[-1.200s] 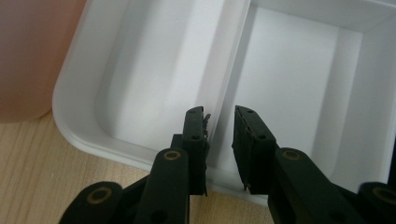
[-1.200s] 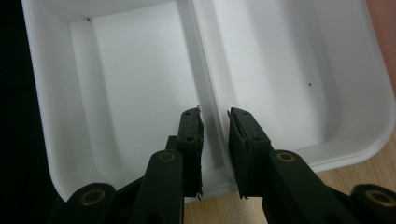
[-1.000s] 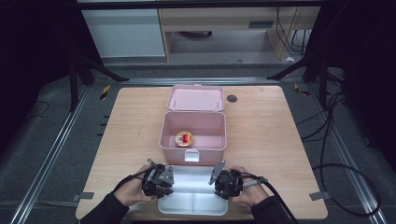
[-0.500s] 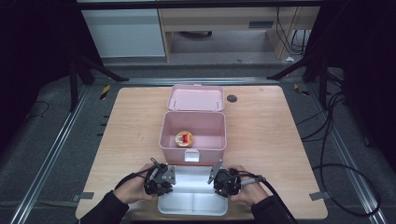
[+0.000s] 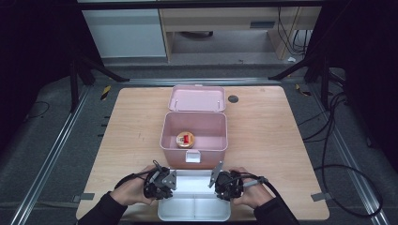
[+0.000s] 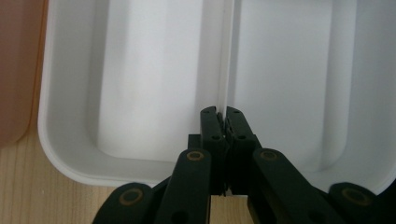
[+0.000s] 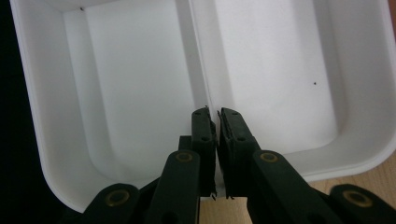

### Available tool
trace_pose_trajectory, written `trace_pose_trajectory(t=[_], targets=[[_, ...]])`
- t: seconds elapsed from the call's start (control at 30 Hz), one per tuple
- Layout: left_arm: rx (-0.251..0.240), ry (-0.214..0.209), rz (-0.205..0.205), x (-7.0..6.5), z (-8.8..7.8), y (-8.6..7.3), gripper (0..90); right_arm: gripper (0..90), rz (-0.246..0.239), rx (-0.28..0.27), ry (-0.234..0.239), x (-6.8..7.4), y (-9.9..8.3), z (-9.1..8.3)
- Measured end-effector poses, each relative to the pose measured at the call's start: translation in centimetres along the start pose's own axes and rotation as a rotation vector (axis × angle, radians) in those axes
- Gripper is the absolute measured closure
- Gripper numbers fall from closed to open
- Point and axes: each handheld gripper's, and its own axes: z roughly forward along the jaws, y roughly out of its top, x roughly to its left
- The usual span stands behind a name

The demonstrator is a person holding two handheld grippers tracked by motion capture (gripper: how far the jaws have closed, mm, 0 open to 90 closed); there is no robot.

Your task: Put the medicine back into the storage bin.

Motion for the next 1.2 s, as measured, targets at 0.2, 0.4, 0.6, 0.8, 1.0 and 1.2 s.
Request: trace_pose_trajectory(t=[0.2,0.4,0.6,0.8,1.0,1.2], targets=[[-0.007,0.001,0.022,-0.8,-1.8,0.5,88.5,85.8,-0.017,-0.009,0.008,0.9,0.2,-1.8],[-0.03,0.008,0.032,-1.1,-4.5,1.0,88.6,86.3,-0.038,-0.017,0.004,1.5,1.0,-4.5],[-0.029,0.024,0.051,-0.8,-7.2,1.9,88.9,86.4,-0.051,-0.04,-0.005,1.3,1.8,-7.2],[-0.048,0.056,0.063,0.6,-9.6,2.7,89.1,85.9,-0.046,-0.064,-0.028,-0.1,2.5,-9.5],[-0.056,0.061,0.059,2.5,-11.1,2.9,89.1,85.9,-0.052,-0.089,-0.04,-2.0,3.2,-11.0],[-0.062,0.075,0.05,4.8,-12.8,3.1,89.1,85.5,-0.058,-0.121,-0.067,-4.1,4.2,-12.1]])
